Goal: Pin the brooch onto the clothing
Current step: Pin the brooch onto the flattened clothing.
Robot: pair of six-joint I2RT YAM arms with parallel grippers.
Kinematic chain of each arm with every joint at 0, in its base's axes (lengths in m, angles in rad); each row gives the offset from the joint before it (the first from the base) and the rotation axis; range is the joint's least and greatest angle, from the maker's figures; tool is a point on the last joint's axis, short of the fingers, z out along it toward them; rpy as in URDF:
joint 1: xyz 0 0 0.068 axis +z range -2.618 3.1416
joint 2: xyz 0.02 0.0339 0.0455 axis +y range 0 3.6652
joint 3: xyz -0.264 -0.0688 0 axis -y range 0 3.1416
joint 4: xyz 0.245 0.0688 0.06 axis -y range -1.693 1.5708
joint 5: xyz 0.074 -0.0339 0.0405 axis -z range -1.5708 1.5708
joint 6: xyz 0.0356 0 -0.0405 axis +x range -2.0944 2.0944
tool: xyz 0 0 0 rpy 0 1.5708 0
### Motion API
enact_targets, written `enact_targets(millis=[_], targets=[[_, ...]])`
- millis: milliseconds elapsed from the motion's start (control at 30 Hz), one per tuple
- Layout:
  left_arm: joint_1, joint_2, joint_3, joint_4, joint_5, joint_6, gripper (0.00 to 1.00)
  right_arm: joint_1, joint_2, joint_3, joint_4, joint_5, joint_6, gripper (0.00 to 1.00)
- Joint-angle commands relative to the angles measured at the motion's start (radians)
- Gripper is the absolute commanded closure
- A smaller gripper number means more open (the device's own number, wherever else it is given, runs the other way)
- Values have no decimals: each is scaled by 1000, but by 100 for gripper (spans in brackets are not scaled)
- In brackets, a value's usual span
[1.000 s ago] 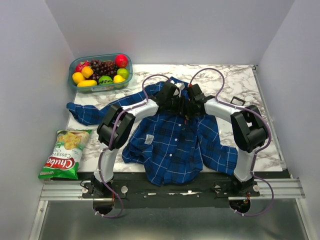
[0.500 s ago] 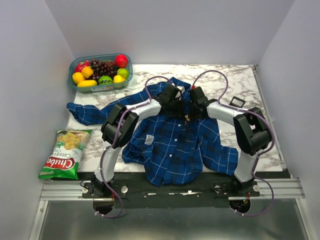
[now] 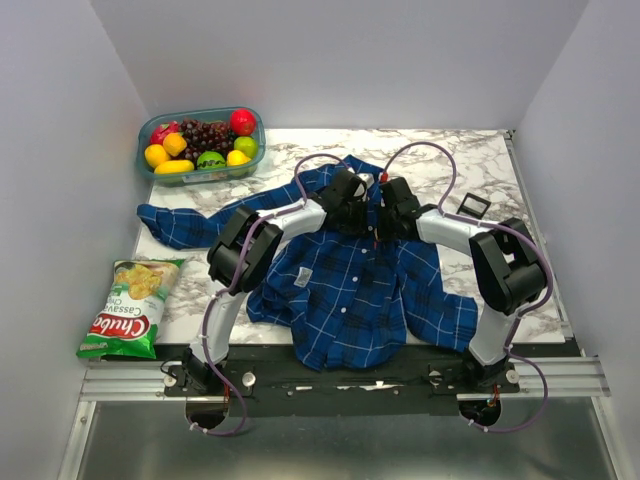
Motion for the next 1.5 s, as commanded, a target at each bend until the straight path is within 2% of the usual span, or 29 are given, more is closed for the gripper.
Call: enact_targets(millis=[0, 733, 1000, 1467], targets=[[-28, 74, -2, -100, -12, 23, 85, 3, -28, -36, 50, -16, -26, 100], [-36, 95, 8, -106, -17, 23, 99, 7, 7, -18, 38, -102, -124, 100], [-37, 97, 15, -107, -14, 23, 100, 11, 13, -7, 30, -107, -133, 100], [-38, 97, 13, -110, -9, 21, 100, 11, 131, 94, -120, -113, -84, 100]])
